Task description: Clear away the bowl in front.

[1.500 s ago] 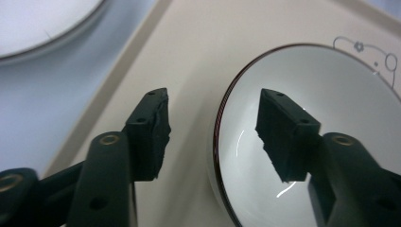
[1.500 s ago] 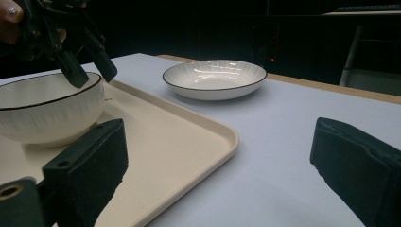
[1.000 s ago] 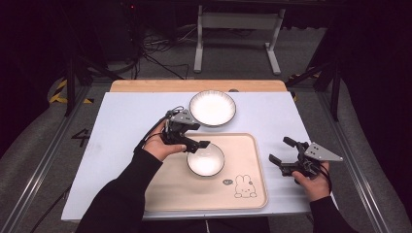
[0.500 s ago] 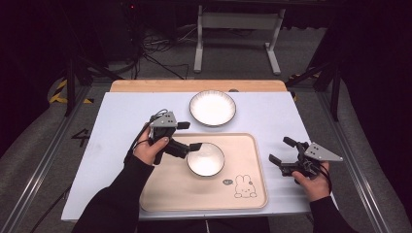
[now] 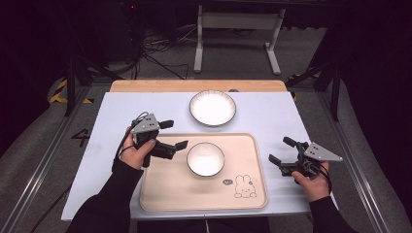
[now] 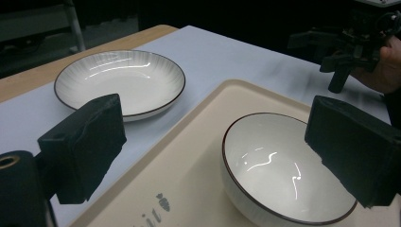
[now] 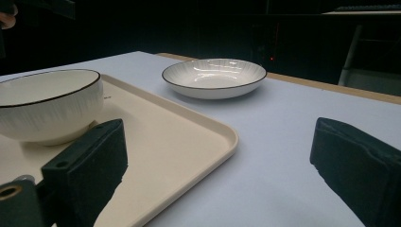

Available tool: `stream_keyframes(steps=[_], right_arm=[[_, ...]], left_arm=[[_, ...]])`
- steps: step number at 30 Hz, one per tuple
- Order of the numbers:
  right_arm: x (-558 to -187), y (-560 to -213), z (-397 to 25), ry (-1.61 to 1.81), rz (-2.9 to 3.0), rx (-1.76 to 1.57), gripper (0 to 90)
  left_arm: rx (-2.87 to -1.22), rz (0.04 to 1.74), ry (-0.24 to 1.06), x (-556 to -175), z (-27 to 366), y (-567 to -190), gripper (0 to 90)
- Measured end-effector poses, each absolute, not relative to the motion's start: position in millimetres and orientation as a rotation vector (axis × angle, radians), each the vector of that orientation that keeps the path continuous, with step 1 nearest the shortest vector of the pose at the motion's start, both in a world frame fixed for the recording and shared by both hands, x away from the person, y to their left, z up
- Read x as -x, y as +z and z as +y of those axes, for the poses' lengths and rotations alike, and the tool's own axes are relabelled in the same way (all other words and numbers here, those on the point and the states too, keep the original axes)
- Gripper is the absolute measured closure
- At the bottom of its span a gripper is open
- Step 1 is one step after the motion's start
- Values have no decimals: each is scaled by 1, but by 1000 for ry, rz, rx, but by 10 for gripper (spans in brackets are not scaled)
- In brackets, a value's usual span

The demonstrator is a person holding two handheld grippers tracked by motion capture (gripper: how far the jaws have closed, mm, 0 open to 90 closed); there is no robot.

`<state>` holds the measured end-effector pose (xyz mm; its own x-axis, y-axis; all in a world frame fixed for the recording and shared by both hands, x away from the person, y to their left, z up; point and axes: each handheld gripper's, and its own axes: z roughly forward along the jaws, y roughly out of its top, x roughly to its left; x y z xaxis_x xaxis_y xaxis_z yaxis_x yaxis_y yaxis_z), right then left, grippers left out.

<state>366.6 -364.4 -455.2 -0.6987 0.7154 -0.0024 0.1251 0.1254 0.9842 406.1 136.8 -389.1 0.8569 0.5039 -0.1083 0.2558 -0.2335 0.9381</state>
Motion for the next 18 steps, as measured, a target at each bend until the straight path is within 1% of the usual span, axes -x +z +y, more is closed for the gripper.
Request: stream_keyframes(steps=[8, 12, 18], right_arm=[[-366, -455, -364, 1612, 1924, -809, 53], [-366, -455, -364, 1612, 1923, -809, 53], [-366, -455, -364, 1607, 1924, -807, 53]], left_arm=[[-1787, 615, 282, -400, 162, -398, 65], [-1762, 600, 299, -396, 174, -403, 63], [-1733, 622, 313, -390, 189, -409, 61]])
